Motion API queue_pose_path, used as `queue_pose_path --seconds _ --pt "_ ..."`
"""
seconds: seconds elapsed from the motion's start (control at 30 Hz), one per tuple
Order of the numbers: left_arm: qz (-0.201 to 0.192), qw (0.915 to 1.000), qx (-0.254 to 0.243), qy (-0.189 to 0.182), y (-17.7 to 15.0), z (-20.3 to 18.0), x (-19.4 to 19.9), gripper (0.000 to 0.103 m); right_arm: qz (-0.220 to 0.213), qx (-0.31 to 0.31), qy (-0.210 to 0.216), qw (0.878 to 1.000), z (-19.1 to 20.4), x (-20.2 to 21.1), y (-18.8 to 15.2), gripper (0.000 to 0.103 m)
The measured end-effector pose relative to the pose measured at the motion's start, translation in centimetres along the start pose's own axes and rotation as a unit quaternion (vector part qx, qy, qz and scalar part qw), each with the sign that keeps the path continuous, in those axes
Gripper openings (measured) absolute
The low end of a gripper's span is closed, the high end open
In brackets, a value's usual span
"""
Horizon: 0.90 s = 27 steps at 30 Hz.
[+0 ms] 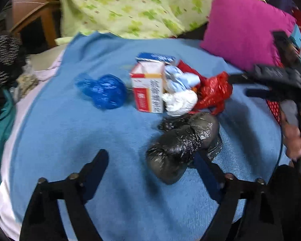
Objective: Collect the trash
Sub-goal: 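Grasp the black plastic bag with the left tool while the right tool grasps the red bag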
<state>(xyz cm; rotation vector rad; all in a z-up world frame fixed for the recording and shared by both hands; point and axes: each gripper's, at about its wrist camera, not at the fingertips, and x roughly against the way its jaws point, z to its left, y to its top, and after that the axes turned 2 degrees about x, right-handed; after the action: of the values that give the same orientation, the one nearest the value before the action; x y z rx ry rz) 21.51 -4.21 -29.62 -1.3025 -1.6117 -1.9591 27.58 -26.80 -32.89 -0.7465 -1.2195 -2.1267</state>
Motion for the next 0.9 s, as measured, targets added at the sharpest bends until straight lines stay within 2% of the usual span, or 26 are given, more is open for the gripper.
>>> queue_pose_path --seconds 0.13,0.17,0.2,0.23,0.3,0.43,0.6,0.67,0.8,0.9 --pt "0.019 0.9986 -0.005 -0.049 1.0 -0.5 -2.5 0.077 0.032 -0.035 0.019 0.999 -1.1 -3.6 1.3 0.068" --pt "0.026 0.9982 -0.014 -0.053 1.2 -0.9 -3.1 0.077 0.037 -0.049 0.041 0.997 -1.4 -4.3 1.6 0.064" --pt "0.030 0.9978 -0.019 -0.056 1.4 -1.2 -3.6 0.075 0.041 -0.060 0.062 0.995 -1.6 -4.7 1.7 0.052" --pt "0.035 0.9969 -0.024 -0.066 1.5 -1.5 -4.1 0.071 0.046 -0.070 0.081 0.993 -1.8 -5.1 1.8 0.047" --pt "0.050 0.9940 -0.025 -0.094 1.5 -2.0 -5.0 0.062 0.042 -0.063 0.079 0.994 -1.5 -5.0 1.8 0.046" --pt "0.059 0.9907 -0.036 -0.117 0.8 -3.1 -5.2 0.047 0.018 -0.027 0.067 0.997 -0.6 -2.9 1.1 0.044" --pt "0.043 0.9912 -0.037 -0.120 0.3 -4.3 -3.2 0.043 -0.036 0.000 0.068 0.997 -0.3 3.2 -0.1 0.044" --pt "0.031 0.9912 -0.037 -0.123 0.4 -5.0 -1.3 0.042 -0.064 0.011 0.066 0.996 -0.3 6.8 -1.1 0.044" --pt "-0.013 0.9903 -0.053 -0.128 2.5 -7.3 3.4 0.042 -0.127 0.012 0.075 0.989 -1.4 14.9 -3.0 0.044" --pt "-0.048 0.9874 -0.077 -0.130 4.9 -10.1 6.9 0.042 -0.189 0.014 0.066 0.980 -2.9 22.6 -4.2 0.044"
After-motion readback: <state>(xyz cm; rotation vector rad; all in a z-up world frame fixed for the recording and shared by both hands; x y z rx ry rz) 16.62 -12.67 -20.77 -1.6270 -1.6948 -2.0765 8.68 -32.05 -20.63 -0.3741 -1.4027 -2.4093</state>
